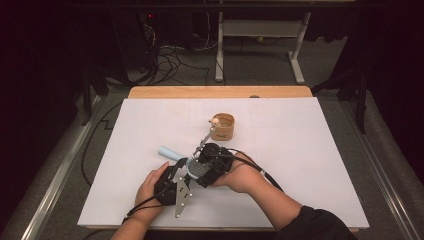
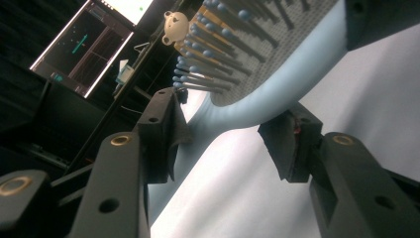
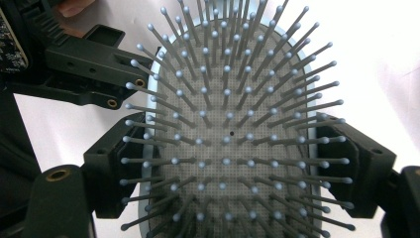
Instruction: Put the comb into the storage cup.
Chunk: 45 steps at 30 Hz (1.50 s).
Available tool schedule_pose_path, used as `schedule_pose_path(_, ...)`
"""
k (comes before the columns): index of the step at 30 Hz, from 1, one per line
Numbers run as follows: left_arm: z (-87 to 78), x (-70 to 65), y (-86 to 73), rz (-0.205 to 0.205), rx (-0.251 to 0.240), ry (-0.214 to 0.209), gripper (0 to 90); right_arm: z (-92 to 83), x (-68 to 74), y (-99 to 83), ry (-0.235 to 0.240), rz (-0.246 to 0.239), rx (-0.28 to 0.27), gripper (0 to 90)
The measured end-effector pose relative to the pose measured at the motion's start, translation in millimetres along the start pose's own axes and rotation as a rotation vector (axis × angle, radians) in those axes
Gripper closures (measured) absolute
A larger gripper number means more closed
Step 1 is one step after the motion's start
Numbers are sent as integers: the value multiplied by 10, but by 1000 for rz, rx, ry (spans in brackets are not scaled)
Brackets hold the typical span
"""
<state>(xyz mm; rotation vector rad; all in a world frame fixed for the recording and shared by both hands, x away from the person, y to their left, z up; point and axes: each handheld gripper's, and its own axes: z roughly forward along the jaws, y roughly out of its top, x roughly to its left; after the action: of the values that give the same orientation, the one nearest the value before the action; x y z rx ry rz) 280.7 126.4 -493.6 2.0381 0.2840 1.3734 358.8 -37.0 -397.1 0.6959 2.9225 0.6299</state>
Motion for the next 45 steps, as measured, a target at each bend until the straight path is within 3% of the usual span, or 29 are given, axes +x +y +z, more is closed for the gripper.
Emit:
schedule_pose_path(8,-2,-11,4,22,3,4,538,-2,-3,2,1,1,-4,208)
schedule_pose_path(16,-4,-37,20,73,7,16,586,-11,-8,2,4,6,-10,207)
schedule_pose_path(32,15,-67,26,120,37,26,684,-77,-34,4,15,12,-39,203)
schedule_pose_path(34,8,-67,36,144,51,28,700,-98,-38,3,18,16,-41,203)
schedule_pose_path(45,10,-64,42,144,55,29,735,-145,-53,6,25,21,-72,199)
